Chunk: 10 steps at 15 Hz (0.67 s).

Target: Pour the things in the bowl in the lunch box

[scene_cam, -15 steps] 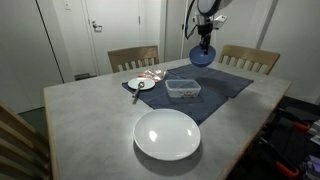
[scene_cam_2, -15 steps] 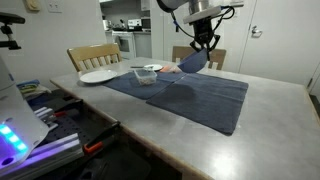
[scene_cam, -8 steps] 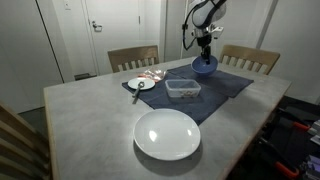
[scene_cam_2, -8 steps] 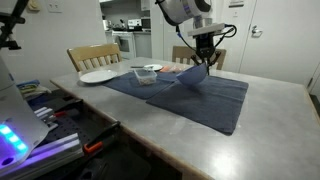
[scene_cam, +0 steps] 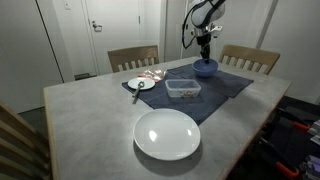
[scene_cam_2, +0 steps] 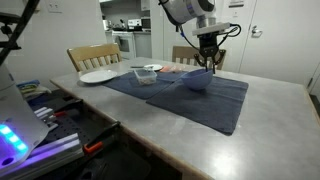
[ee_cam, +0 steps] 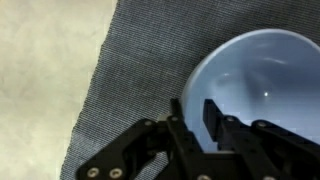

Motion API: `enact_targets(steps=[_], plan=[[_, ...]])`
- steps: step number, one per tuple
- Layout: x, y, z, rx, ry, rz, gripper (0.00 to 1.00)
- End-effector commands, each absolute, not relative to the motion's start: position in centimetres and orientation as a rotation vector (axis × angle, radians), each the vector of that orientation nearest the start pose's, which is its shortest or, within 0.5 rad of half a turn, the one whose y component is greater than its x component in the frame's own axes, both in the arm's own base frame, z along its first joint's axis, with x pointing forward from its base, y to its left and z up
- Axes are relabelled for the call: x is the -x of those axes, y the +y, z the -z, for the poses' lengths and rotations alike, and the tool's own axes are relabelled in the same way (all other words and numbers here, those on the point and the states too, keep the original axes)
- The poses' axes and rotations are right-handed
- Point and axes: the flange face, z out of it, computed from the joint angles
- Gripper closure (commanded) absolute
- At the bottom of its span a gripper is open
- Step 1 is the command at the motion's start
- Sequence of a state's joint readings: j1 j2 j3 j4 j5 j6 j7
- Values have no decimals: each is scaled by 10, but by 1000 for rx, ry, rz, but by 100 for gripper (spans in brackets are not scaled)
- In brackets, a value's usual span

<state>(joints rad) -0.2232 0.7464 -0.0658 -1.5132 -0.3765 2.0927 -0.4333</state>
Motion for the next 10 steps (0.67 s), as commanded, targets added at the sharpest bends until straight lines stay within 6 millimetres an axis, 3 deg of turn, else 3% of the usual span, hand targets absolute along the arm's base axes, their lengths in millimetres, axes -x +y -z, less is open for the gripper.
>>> enact_targets(steps=[1, 6, 10], plan=[[-669, -215, -226, 3321, -647, -467, 37], [-675, -216, -246, 3351, -623, -402, 3], [-677, -213, -261, 3376, -623, -336, 0]])
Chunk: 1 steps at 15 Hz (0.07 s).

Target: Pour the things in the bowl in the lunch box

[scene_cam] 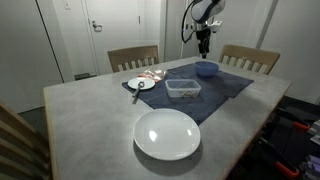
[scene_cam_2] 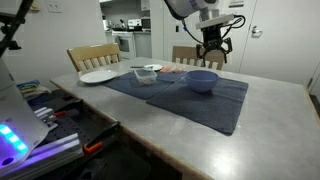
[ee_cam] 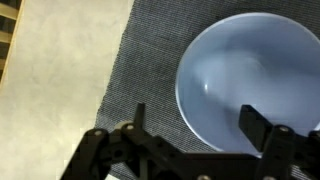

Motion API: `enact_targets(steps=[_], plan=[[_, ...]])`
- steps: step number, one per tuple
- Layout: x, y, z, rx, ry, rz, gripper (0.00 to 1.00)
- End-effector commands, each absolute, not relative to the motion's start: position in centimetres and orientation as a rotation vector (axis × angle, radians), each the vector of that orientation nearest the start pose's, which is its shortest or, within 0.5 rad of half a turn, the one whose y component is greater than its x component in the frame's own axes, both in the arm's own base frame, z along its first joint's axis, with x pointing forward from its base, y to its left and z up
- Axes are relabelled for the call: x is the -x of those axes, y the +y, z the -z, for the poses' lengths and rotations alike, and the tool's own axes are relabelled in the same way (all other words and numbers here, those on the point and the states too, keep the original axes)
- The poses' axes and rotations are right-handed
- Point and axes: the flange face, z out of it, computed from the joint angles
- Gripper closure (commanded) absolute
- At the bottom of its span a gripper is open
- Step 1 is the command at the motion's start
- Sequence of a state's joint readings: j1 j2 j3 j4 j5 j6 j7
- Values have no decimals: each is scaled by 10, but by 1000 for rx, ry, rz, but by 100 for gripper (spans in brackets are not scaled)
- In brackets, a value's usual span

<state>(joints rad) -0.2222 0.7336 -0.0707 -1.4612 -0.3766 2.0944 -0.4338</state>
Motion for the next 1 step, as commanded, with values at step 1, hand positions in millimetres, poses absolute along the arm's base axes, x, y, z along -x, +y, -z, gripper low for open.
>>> enact_targets(steps=[1], plan=[[-677, -213, -266, 3377, -607, -311, 0]])
